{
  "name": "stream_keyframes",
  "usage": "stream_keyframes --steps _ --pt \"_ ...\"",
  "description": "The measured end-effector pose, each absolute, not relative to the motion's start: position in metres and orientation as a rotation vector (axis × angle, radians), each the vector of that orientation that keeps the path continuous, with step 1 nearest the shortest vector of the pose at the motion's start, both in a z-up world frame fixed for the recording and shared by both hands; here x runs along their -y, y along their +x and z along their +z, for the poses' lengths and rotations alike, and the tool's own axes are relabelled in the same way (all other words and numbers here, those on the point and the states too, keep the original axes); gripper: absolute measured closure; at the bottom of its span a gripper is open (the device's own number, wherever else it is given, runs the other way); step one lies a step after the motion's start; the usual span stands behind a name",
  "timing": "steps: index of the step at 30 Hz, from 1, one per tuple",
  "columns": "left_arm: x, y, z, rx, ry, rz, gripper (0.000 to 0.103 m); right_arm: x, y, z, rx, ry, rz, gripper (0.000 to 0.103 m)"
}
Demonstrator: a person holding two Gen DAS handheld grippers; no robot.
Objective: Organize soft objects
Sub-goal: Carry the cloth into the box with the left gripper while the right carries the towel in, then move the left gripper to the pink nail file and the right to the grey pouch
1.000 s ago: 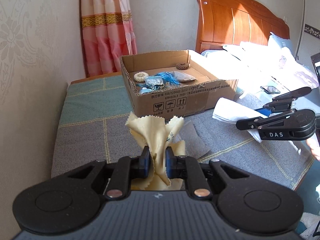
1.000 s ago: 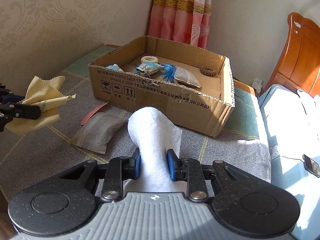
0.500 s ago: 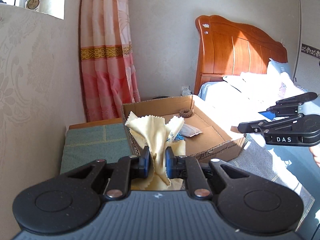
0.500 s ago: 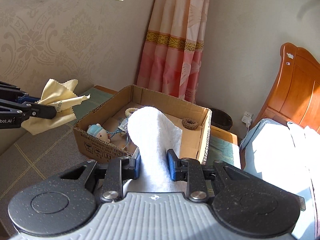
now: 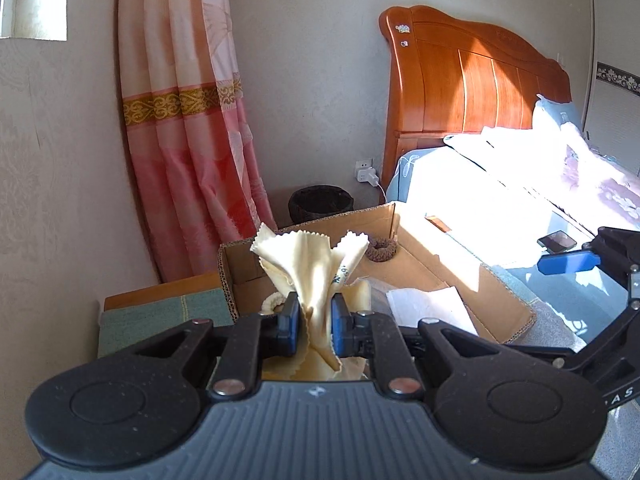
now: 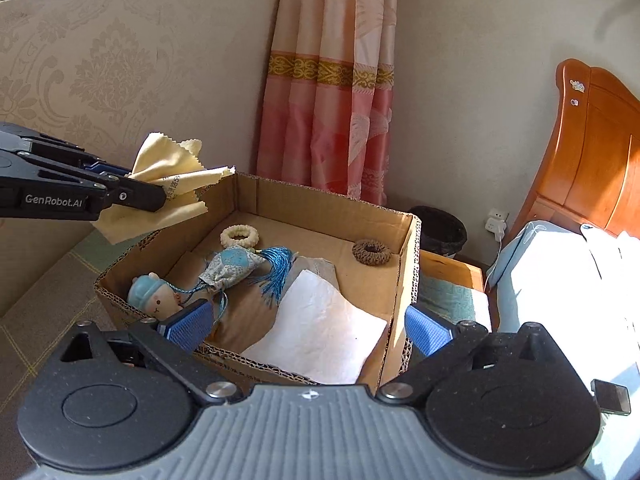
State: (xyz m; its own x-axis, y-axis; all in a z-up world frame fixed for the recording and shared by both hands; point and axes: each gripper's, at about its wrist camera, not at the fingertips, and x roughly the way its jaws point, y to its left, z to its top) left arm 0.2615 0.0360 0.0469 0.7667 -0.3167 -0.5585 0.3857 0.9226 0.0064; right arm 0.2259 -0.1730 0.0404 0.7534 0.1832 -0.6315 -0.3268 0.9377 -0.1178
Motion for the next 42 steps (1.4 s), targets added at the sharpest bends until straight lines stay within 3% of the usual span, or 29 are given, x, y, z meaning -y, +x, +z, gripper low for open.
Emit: stream_keyframes --steps 8,10,12,13,27,42 --pt "0.001 0.328 0.044 -0.628 0.189 -0.406 0.086 0.189 0.186 0.033 -0.697 -0.176 0.239 0.0" --pt "0.009 0.341 0.045 -0.634 0.197 -0.406 0.067 0.192 0.18 0.033 -0.7 -0.169 0.225 0.0" --pt "0.016 0.352 0.046 -0.618 0.204 -0.382 0.012 0.193 0.175 0.032 -0.7 -0.159 0.215 0.0" --pt "0.018 0.355 0.046 -0.618 0.208 -0.373 0.008 0.193 0.173 0.031 -0.704 -0.158 0.213 0.0" --pt "-0.02 0.266 0.051 -0.556 0.248 -0.273 0.001 0.163 0.161 0.019 -0.734 -0.142 0.276 0.0" --pt "-0.096 0.186 -0.013 -0.669 0.039 -0.012 0.001 0.094 0.157 -0.04 -0.886 -0.183 0.374 0.0"
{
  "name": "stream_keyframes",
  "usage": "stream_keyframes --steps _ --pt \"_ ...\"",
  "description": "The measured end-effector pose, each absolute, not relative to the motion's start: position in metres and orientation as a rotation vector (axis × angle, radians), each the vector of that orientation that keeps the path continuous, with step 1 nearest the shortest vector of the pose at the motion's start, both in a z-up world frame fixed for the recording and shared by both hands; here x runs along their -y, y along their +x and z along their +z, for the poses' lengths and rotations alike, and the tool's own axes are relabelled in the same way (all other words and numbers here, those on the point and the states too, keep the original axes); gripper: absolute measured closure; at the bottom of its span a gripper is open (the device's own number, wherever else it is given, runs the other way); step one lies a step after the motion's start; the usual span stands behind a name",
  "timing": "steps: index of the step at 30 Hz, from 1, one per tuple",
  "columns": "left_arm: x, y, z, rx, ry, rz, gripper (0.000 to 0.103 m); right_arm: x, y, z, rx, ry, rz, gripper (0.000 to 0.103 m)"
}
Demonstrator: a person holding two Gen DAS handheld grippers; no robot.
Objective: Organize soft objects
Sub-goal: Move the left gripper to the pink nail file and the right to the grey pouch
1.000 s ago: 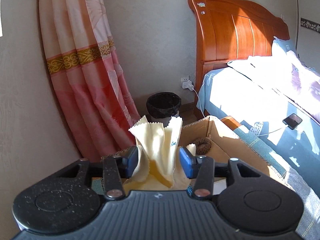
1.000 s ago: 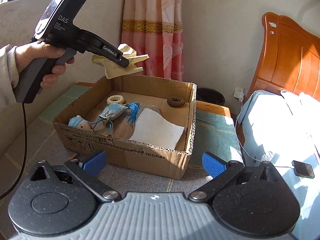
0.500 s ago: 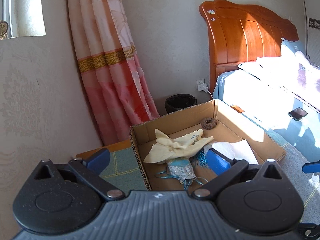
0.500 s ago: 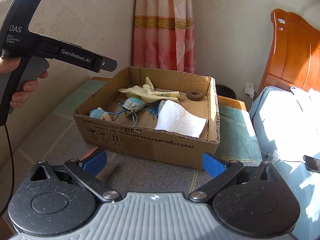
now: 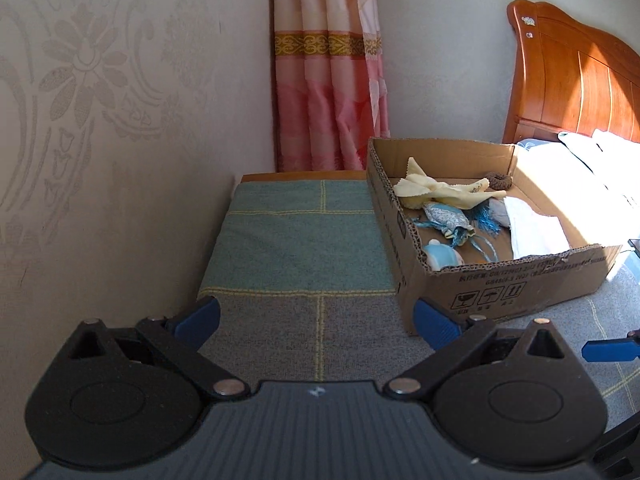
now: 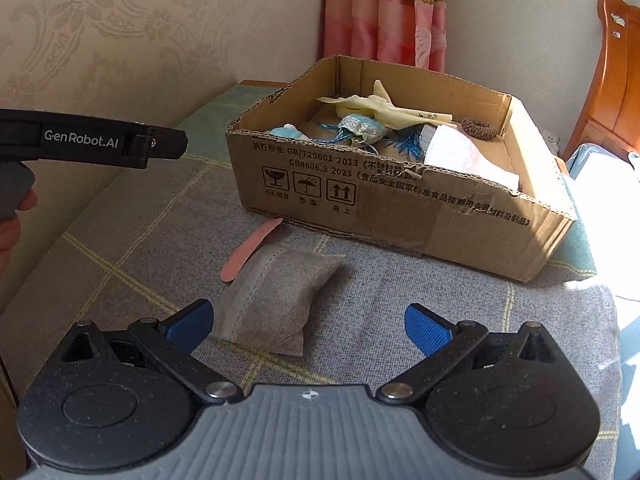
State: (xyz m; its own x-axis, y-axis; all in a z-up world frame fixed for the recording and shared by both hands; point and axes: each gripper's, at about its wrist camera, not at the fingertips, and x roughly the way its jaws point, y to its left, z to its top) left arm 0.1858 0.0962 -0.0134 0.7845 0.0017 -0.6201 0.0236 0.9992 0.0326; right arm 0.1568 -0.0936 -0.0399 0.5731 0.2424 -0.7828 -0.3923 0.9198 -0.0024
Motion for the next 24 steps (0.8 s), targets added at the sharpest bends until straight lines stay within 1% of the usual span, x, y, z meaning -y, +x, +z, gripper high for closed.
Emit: stream_keyframes --steps 10,12,24 --pt "-0.119 0.168 -0.024 -0.669 0.065 0.11 0.001 0.053 0.178 -0.069 -0.954 -0.209 0.329 0.0" --pt "-0.119 0.168 -0.025 -0.668 0.078 0.114 0.001 0.051 0.177 -0.07 -0.935 -0.218 0.311 0.0" --pt "-0.11 0.173 -0.028 -0.677 0.088 0.053 0.001 0.089 0.186 -0.07 -0.969 -0.121 0.135 0.0"
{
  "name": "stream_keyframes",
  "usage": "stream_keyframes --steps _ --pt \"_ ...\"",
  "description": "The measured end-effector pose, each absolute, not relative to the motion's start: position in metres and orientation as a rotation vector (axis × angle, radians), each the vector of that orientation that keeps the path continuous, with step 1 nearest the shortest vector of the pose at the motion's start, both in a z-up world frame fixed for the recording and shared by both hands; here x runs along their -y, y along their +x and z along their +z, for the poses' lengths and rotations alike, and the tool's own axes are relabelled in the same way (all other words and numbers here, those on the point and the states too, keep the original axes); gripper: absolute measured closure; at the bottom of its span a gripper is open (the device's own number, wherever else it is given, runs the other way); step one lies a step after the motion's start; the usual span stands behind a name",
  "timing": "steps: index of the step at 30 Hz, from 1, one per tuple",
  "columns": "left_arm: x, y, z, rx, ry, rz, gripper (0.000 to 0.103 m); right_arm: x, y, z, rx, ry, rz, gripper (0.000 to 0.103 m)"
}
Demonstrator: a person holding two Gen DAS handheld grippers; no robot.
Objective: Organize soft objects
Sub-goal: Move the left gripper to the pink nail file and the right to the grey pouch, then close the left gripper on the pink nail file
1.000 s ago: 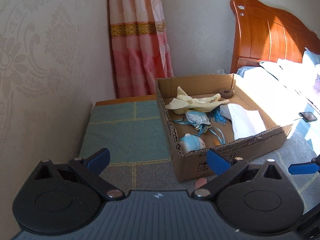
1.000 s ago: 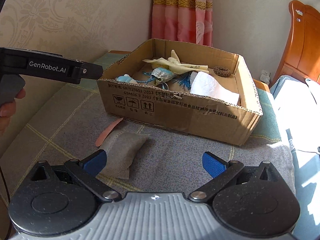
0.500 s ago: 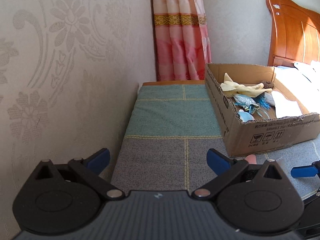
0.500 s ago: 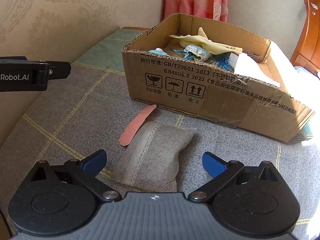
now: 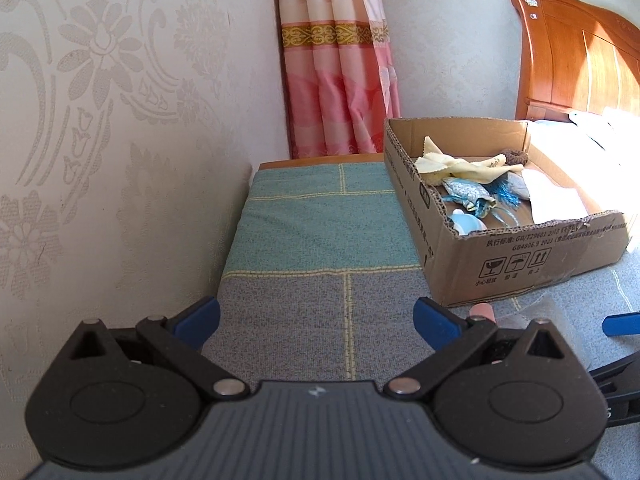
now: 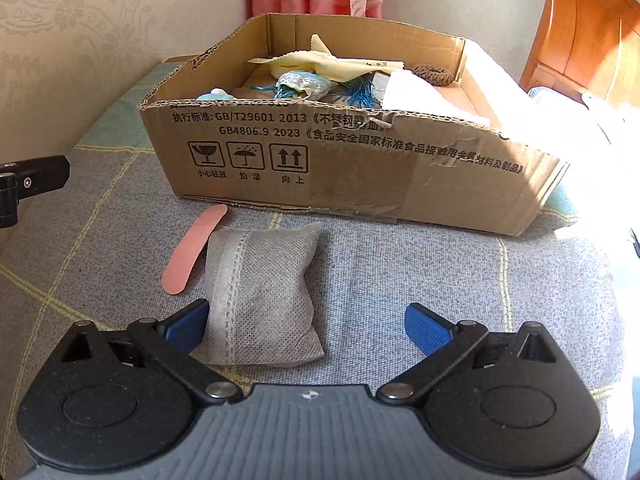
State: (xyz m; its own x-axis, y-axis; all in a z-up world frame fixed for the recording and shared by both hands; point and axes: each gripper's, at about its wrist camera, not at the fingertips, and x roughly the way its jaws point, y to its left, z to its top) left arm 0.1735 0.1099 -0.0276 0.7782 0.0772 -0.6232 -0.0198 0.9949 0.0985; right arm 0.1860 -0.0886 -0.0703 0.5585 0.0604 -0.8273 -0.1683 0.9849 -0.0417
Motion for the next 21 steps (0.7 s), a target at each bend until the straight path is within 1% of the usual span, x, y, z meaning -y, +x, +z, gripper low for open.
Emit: stream_keyframes --steps 5,13,21 --pt "-0.098 0.176 -0.032 -0.701 0.114 0.014 0.001 0.1 0.185 -0.07 -0.974 -0.111 0.087 0.0" --pt "-0.076 0.178 -0.038 -0.762 0.12 -0.109 0.001 0.109 0.175 -0.071 -0.966 -0.141 0.177 0.0" --pt "-0.07 0.174 -0.015 -0.777 0.159 -0.124 0.001 0.11 0.173 -0.071 -0.946 -0.152 0.199 0.0"
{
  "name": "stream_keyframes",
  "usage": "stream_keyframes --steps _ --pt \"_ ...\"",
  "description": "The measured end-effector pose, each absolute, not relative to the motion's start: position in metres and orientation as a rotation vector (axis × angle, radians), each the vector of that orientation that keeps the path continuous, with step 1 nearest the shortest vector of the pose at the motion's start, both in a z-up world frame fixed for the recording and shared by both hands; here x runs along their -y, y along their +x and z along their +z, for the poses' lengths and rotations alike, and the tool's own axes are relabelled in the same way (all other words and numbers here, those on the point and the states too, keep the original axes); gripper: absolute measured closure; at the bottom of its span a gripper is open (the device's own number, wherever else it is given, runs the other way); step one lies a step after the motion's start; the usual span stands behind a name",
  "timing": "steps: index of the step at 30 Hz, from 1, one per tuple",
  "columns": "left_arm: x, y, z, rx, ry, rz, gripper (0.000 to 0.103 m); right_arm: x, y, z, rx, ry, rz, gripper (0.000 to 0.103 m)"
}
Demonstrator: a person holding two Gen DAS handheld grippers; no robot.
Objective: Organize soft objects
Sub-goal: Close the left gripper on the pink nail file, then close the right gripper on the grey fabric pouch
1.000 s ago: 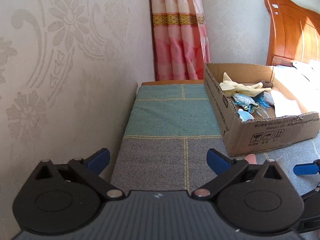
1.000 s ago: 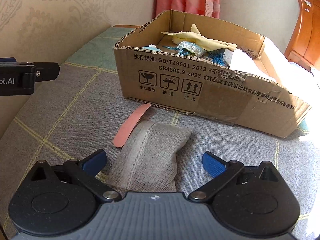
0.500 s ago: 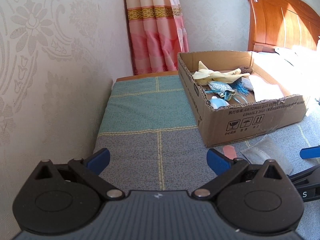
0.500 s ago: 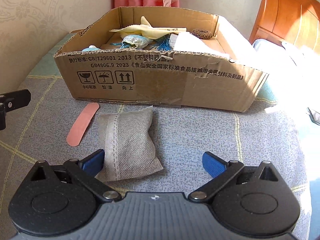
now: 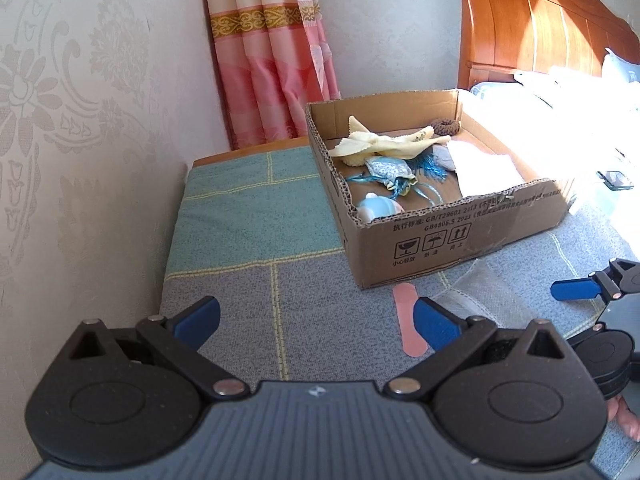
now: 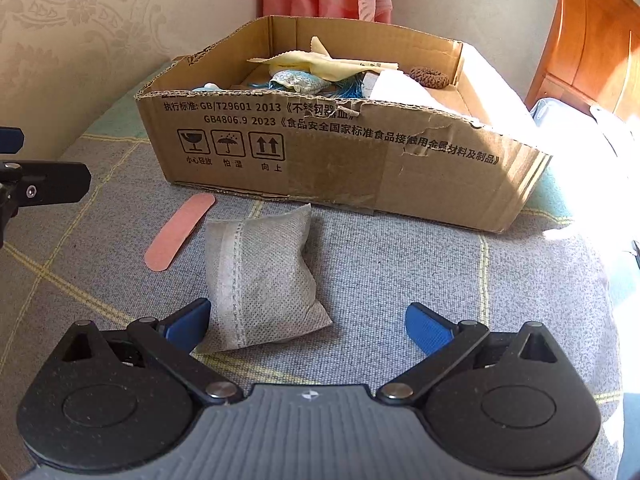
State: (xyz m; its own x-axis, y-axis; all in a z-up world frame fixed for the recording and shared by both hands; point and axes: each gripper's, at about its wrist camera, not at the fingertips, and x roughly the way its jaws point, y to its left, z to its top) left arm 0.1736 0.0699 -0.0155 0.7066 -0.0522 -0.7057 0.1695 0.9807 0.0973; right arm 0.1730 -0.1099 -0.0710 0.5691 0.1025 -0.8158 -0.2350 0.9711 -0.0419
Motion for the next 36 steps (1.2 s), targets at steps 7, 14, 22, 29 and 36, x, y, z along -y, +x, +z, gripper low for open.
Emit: stream_keyframes --steps 7,14,22,29,36 --pt "-0.06 0.166 -0.002 -0.751 0.177 -0.14 0.001 0.114 0.171 -0.073 -0.909 -0.172 0.253 0.0" --pt "-0.034 0.175 -0.048 -0.817 0.165 -0.154 0.018 0.127 0.159 -0.076 -0.849 -0.191 0.318 0.0" --pt "-0.031 0.182 -0.07 -0.826 0.129 -0.2 0.05 0.13 0.155 -0.077 -0.829 -0.198 0.339 0.0" --pt "-0.033 0.187 -0.074 -0.818 0.097 -0.242 0.065 0.13 0.155 -0.077 -0.834 -0.196 0.332 0.0" --pt "-0.03 0.189 -0.072 -0.811 0.107 -0.286 0.086 0.128 0.157 -0.077 -0.837 -0.195 0.327 0.0"
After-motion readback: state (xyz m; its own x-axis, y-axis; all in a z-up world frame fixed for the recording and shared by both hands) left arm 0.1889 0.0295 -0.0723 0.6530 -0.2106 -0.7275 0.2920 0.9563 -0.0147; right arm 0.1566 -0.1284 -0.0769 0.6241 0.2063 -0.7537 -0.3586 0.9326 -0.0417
